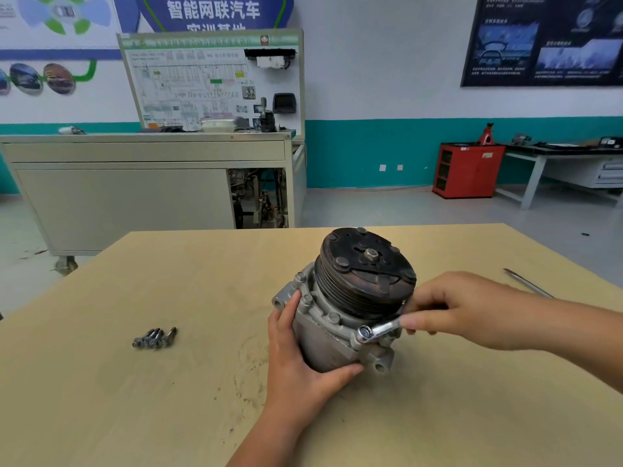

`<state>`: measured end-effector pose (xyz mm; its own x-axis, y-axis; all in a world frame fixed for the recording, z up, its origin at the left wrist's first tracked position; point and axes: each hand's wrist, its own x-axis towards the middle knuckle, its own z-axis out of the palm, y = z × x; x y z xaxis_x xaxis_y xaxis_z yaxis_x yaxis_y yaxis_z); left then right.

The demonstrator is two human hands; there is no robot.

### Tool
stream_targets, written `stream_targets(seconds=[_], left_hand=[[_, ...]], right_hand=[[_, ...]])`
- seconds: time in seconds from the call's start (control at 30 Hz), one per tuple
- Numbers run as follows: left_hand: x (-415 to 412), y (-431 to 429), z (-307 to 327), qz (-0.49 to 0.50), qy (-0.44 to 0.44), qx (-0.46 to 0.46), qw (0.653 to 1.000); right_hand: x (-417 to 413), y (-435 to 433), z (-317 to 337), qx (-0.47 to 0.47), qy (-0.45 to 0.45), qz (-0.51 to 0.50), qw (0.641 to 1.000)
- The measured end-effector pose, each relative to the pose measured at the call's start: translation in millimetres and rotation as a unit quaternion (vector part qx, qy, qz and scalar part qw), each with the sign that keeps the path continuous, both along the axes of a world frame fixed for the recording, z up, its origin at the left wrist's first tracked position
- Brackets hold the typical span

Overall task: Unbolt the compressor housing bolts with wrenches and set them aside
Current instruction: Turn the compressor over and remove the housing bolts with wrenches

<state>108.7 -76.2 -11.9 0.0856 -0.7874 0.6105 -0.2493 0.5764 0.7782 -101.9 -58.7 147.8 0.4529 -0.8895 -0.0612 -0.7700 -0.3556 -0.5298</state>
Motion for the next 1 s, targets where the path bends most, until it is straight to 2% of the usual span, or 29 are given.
stream_targets(seconds=[0.07,0.13,0.2,0.33,0.53,0.7,0.77,0.83,0.9,0.93,0.97,1.0], left_hand=[[0,0,0,0.002,-0.002,0.003,1.000],[0,0,-1,0.003,-0.004,0.007,1.000],[0,0,-1,0.003,-0.005,0.007,1.000],[1,-2,-3,0.011,-0.004,-0.001,1.000],[1,-4,-7,0.022,-0.007,-0.001,1.000],[1,-4,-6,0.014,-0.002,0.004,1.000],[1,-3,-4,0.009,-0.001,0.008,1.000],[1,-1,-2,0.006,-0.001,0.009,1.000],[0,0,-1,0.006,-0.002,0.009,1.000],[0,0,-1,0.005,-0.002,0.011,1.000],[0,0,0,0.004,-0.001,0.014,1.000],[0,0,0,0.003,0.001,0.016,1.000]], right_hand=[[-8,2,-8,0.096,-0.074,0.009,0.993],[-11,11,-17,0.262,-0.165,0.017,0.951],[-11,21,-23,0.345,-0.232,0.031,0.909],[12,38,-28,0.385,-0.345,0.017,0.856],[29,44,-23,0.385,-0.375,0.005,0.843],[24,40,-26,0.397,-0.335,0.013,0.854],[17,31,-19,0.374,-0.251,0.021,0.893],[8,20,-11,0.250,-0.120,0.035,0.960],[-5,9,-8,0.064,-0.014,0.017,0.998],[-10,7,-7,0.001,-0.005,0.001,1.000],[-14,7,-8,-0.014,-0.020,-0.004,1.000],[-18,9,-10,0.026,-0.065,-0.001,0.998]])
